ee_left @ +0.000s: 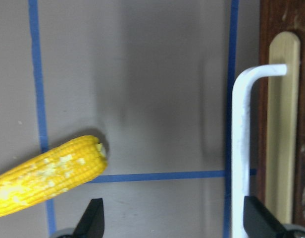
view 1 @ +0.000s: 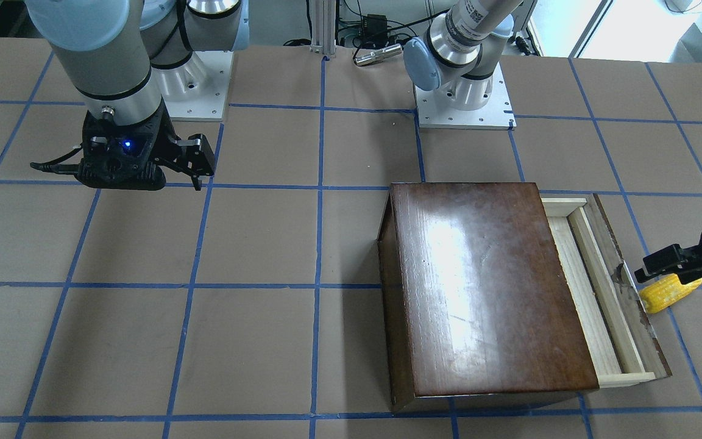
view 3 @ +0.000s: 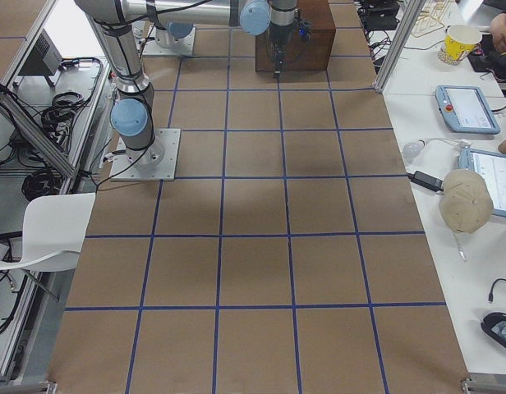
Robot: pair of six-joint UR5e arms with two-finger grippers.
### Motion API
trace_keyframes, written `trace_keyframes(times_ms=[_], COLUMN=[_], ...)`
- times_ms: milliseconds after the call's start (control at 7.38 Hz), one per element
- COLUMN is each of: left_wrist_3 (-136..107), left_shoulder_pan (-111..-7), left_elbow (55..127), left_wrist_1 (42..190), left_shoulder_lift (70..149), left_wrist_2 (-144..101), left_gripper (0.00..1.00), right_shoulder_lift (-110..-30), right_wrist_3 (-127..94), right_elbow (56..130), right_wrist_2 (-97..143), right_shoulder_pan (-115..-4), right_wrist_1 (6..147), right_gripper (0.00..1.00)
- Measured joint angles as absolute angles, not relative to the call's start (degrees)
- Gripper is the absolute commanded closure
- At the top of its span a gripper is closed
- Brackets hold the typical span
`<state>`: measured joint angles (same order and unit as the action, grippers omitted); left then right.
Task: Open drawer and put corn inside
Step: 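Lower the left gripper onto the yellow corn cob and grasp it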
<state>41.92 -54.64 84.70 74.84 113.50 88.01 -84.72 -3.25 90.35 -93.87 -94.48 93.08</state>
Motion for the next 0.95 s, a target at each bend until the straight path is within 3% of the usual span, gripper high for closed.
trace_keyframes(times_ms=[948], left_wrist_3=[78.3], left_shoulder_pan=[-51.4], left_elbow=[87.3], left_wrist_1=[62.6], left_shoulder_lift=[120.5], left_wrist_2=[96.2], left_gripper=[0.0], right_shoulder_lift=[-84.7], right_wrist_3=[-3.3], right_elbow=[90.4], right_wrist_2=[-93.9], right_shoulder_pan=[-94.5], right_wrist_1=[93.1], right_gripper=[0.0])
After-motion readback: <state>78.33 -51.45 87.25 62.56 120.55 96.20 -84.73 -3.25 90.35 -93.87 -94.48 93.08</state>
